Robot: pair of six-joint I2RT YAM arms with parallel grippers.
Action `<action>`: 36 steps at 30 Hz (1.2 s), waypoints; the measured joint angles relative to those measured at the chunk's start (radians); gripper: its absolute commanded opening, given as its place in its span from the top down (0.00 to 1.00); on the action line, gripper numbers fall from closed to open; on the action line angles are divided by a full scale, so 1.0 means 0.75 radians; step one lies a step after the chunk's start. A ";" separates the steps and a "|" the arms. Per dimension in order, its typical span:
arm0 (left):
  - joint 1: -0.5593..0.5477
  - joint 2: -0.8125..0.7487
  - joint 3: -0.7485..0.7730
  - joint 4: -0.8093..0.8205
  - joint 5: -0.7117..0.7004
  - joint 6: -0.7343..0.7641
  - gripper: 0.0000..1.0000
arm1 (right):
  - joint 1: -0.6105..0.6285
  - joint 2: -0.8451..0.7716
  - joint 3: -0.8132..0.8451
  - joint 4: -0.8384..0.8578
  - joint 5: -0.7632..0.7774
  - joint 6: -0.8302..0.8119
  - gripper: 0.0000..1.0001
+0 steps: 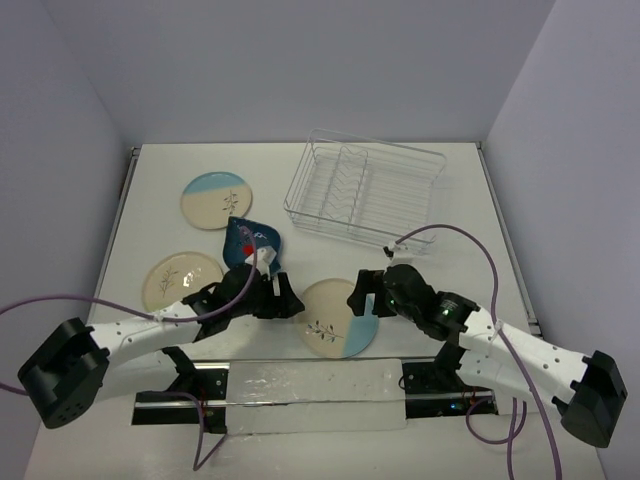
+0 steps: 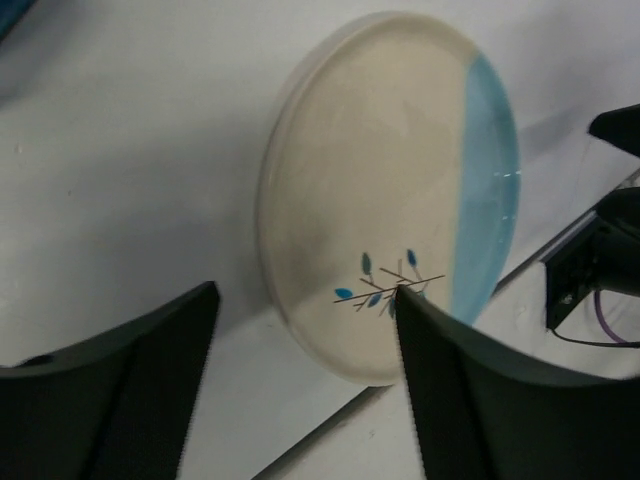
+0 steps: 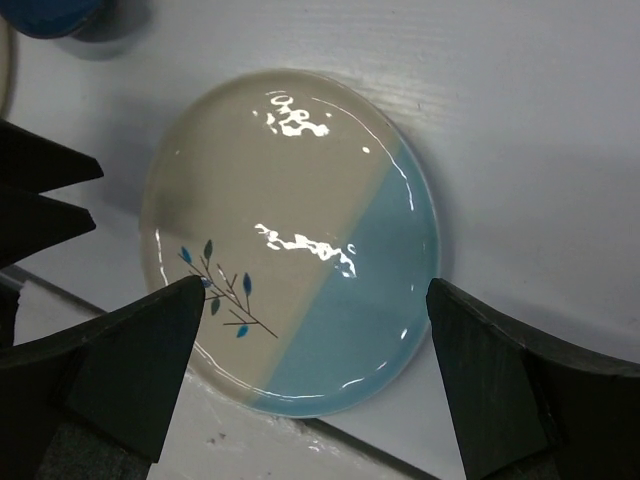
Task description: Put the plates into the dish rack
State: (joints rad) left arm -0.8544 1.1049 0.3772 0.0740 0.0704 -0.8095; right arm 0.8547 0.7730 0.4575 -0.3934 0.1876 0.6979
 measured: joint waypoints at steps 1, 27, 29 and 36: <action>-0.003 0.037 0.000 -0.001 -0.001 -0.003 0.37 | 0.000 0.016 -0.001 -0.001 0.008 0.010 0.00; -0.087 0.398 0.183 -0.044 -0.091 -0.035 0.99 | -0.236 0.279 -0.144 0.241 -0.148 0.131 0.03; -0.088 0.400 0.187 -0.046 -0.095 -0.037 1.00 | -0.274 0.272 -0.175 0.318 -0.218 0.133 0.04; -0.089 0.419 0.206 -0.060 -0.093 -0.053 1.00 | -0.330 0.253 -0.213 0.403 -0.367 0.066 0.14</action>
State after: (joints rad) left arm -0.9211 1.4194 0.5316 0.0290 0.0009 -0.8495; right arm 0.6072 0.9627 0.2974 -0.0913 -0.0873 0.7478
